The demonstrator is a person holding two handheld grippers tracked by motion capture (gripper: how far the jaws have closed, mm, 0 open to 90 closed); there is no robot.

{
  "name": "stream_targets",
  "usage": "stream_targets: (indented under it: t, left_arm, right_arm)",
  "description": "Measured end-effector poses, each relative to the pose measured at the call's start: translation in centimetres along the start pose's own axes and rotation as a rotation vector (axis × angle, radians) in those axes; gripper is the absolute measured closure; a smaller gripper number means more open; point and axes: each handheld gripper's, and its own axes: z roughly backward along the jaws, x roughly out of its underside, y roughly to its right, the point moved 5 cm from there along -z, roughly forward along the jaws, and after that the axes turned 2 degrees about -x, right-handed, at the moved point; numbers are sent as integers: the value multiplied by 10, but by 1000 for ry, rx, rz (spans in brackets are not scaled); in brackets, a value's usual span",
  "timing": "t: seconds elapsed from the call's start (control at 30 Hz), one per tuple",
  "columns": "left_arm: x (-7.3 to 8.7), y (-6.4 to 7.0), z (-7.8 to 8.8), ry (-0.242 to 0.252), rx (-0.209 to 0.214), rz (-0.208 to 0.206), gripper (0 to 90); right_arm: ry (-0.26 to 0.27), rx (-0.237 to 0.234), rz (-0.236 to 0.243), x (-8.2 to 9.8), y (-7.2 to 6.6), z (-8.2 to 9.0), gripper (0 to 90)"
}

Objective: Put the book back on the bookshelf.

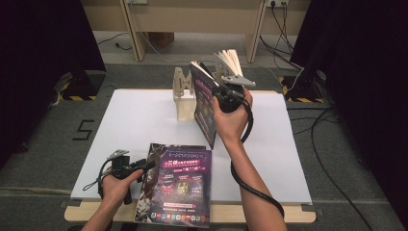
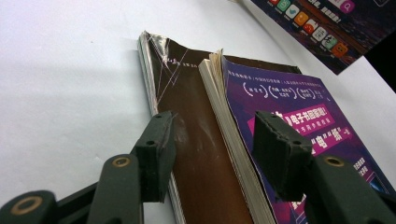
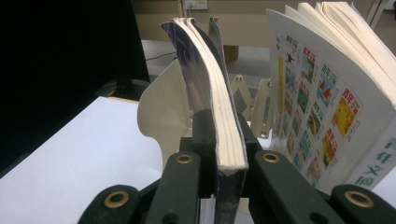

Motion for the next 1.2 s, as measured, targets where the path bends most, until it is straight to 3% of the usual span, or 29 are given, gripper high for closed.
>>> stream_targets:
  t: [0.27,0.57,1.2]
  left_arm:
    - [0,-1,-1,-5,0,-1,480]
    - [1,-2,-1,-7,0,0,480]
    - [1,0,-2,-8,4,-4,480]
  right_arm:
    - [25,41,1,-6,5,-14,846]
    - [36,98,10,0,13,-28,844]
    - [-65,94,-22,0,24,-24,766]
